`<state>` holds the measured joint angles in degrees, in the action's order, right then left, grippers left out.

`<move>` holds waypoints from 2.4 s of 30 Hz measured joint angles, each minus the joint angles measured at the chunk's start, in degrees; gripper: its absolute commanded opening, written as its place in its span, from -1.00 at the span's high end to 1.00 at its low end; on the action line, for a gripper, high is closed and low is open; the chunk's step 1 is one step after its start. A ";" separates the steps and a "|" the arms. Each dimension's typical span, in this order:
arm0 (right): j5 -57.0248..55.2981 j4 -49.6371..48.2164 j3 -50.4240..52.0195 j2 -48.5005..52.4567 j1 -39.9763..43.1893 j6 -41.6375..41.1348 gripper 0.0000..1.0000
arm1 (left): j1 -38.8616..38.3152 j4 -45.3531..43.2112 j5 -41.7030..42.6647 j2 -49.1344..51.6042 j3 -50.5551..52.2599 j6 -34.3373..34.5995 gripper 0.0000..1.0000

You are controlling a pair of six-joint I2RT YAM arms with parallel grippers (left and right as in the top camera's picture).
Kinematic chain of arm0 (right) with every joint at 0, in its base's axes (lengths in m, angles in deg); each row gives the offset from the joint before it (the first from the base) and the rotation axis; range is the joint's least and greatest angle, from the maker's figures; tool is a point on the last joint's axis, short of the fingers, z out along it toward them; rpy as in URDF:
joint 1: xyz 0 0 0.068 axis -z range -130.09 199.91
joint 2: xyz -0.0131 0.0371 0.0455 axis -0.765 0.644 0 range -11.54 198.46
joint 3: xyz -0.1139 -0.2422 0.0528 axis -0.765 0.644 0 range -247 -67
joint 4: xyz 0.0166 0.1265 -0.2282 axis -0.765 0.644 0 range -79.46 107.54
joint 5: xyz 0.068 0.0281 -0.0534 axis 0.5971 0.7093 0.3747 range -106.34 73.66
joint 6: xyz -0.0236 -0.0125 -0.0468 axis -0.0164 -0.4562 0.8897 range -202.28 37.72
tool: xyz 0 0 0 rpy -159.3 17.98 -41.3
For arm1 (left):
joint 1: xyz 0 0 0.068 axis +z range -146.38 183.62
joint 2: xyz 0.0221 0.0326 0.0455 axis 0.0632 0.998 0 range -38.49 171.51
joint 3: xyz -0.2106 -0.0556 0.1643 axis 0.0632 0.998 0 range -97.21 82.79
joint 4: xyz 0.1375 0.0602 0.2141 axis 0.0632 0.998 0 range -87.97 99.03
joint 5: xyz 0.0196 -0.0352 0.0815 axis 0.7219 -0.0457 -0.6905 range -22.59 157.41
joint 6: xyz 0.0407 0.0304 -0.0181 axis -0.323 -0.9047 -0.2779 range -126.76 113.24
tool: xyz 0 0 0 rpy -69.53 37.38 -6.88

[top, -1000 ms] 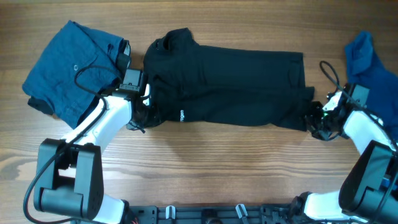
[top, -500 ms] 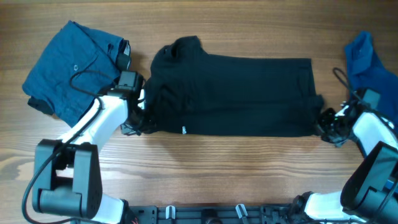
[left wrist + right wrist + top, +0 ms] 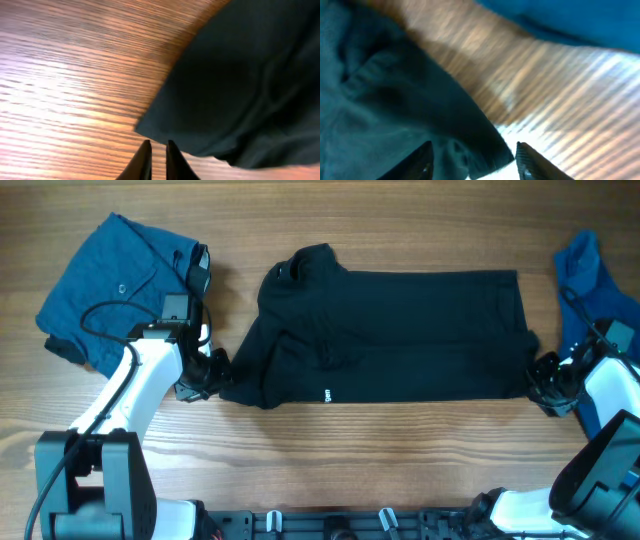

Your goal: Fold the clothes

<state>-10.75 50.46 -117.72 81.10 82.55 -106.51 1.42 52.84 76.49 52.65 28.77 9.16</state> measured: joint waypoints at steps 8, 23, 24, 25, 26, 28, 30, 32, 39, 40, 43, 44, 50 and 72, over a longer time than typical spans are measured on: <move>3.96 1.36 -9.68 0.00 3.41 -0.90 -0.01 | -6.45 3.65 4.61 -5.49 -13.62 -5.35 -0.09; 30.75 0.35 -15.23 0.02 -5.05 13.46 -0.03 | -10.36 -12.83 3.13 36.61 -48.72 -11.67 -0.42; 30.58 0.70 -15.23 0.02 -5.62 13.66 -0.02 | -10.86 -13.49 1.95 38.07 -50.53 -12.72 -0.37; 30.29 0.85 -15.23 0.02 -6.05 13.73 -0.03 | -11.41 -13.94 0.87 39.12 -51.60 -13.77 -0.31; 30.12 0.98 -15.23 0.02 -6.47 13.88 -0.04 | -12.11 -13.97 -0.37 39.74 -52.11 -14.73 -0.27; 29.79 0.92 -15.23 0.02 -7.02 13.90 -0.05 | -13.25 -13.99 -2.14 40.70 -52.43 -16.02 -0.07; 28.87 0.42 -15.23 0.02 -7.13 13.88 -0.05 | -14.23 -14.01 -3.19 41.79 -52.54 -17.05 0.07; 27.71 -0.57 -15.23 0.02 -7.10 13.62 -0.06 | -14.84 -13.92 -3.76 42.51 -52.54 -18.34 0.34; 26.51 -7.67 -15.23 0.04 -7.13 11.19 -0.05 | -15.17 -12.37 -11.26 42.64 -52.65 -20.31 0.92; 26.45 -9.20 -15.23 0.04 -7.13 10.88 -0.02 | -15.17 -12.02 -12.24 42.60 -52.65 -20.17 0.92; 26.29 -11.87 -15.23 0.15 -7.10 10.56 0.08 | -15.17 -11.06 -13.35 41.81 -52.65 -20.04 0.92; 26.29 -11.91 -15.23 0.42 -7.10 10.40 0.08 | -15.17 -10.25 -13.73 40.89 -52.65 -19.87 0.92; 26.34 -16.11 -18.23 14.56 -7.10 8.59 -0.09 | -15.19 -3.89 -13.73 30.97 -52.89 -19.19 0.92; 0.46 -7.02 -46.25 37.88 -17.84 13.75 0.55 | -16.85 4.35 -12.20 29.81 -53.09 -17.11 0.92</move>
<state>-10.29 43.45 -163.96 118.98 64.72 -92.76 -15.43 57.19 64.29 82.46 -24.32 -7.95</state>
